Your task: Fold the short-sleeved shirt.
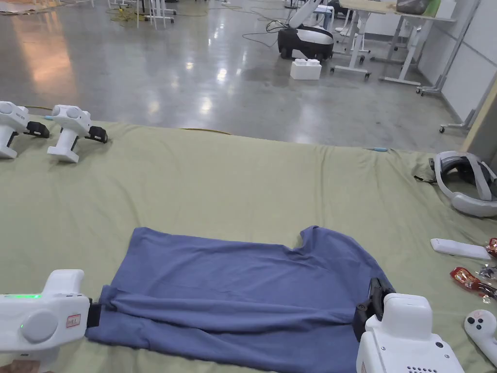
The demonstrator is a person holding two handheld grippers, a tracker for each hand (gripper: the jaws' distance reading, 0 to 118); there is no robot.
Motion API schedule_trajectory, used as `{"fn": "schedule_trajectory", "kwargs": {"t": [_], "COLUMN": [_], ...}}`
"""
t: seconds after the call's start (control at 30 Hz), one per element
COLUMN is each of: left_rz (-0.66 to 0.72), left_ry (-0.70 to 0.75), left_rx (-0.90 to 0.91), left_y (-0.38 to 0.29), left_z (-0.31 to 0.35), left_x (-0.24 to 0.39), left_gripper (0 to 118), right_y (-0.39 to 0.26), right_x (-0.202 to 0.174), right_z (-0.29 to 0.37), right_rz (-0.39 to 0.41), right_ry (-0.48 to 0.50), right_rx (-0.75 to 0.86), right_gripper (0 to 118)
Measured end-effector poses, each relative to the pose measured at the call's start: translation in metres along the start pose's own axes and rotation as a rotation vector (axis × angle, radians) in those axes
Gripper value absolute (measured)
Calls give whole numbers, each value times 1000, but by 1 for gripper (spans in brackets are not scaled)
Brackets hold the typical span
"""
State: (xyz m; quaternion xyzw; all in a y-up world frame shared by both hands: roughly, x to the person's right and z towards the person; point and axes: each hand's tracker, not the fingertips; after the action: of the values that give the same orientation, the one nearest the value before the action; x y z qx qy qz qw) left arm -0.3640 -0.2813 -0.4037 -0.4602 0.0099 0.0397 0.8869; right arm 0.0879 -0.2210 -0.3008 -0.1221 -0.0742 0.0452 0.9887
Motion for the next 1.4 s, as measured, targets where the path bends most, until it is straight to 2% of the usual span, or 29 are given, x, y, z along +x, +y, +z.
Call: {"fn": "schedule_trajectory", "kwargs": {"t": [0.03, 0.1, 0.13, 0.17, 0.33, 0.43, 0.5, 0.57, 0.6, 0.67, 0.73, 0.87, 0.9, 0.93, 0.97, 1.03, 1.17, 1.33, 1.4], "left_rz": [6, 16, 14, 11, 36, -3, -50, -83, -78, -91, -89, -35, -31, -28, -30, -45, -36, -47, -51], "left_ry": [3, -9, -4, 1, 55, 88, 108, 90, 88, 86, 81, 36, 29, 20, 14, 7, -5, 5, 7], "left_rx": [-34, -91, -102, -127, -280, -232, -245, -220, -215, -211, -202, -159, -147, -141, -134, -106, -92, -77, -78], "left_y": [3, 8, 9, 9, 3, 3, 1, -4, -6, -10, -11, -11, -13, -13, -14, -16, -16, -14, -13], "left_z": [-6, -13, -18, -21, -46, -33, -38, -36, -35, -36, -32, -22, -16, -12, -7, 0, 5, 4, 2], "left_x": [-1, -1, 1, 2, 8, 18, 20, 28, 31, 30, 27, 11, 13, 10, 8, 9, 5, 8, 7], "left_gripper": [13, 53, 67, 70, 70, 69, 54, 29, 21, 9, 8, 8, 8, 8, 8, 8, 8, 8, 8], "right_y": [-2, -5, -6, -7, -10, -14, -17, -22, -23, -28, -30, -34, -35, -36, -37, -42, -63, -96, -107], "right_x": [1, 2, 4, 4, 5, 8, 10, 13, 15, 21, 29, 62, 73, 84, 95, 111, 129, 129, 124], "right_z": [-1, -2, -2, -2, -3, -4, -5, -7, -8, -12, -16, -30, -36, -41, -47, -60, -94, -124, -130], "right_rz": [0, -1, 1, 7, 32, 40, 38, 21, 8, -12, -32, -58, -76, -99, -117, -125, -92, -154, -133], "right_ry": [-2, 3, 4, 4, 4, 6, 2, -3, -5, -14, -38, -74, -69, -51, -37, -28, -11, 76, 103], "right_rx": [-8, -31, -37, -44, -68, -87, -99, -115, -126, -150, -186, -299, -333, -365, -402, -464, -651, -841, -876], "right_gripper": [4, 4, 4, 4, 4, 4, 4, 4, 4, 4, 5, 48, 53, 53, 64, 65, 67, 67, 59]}}
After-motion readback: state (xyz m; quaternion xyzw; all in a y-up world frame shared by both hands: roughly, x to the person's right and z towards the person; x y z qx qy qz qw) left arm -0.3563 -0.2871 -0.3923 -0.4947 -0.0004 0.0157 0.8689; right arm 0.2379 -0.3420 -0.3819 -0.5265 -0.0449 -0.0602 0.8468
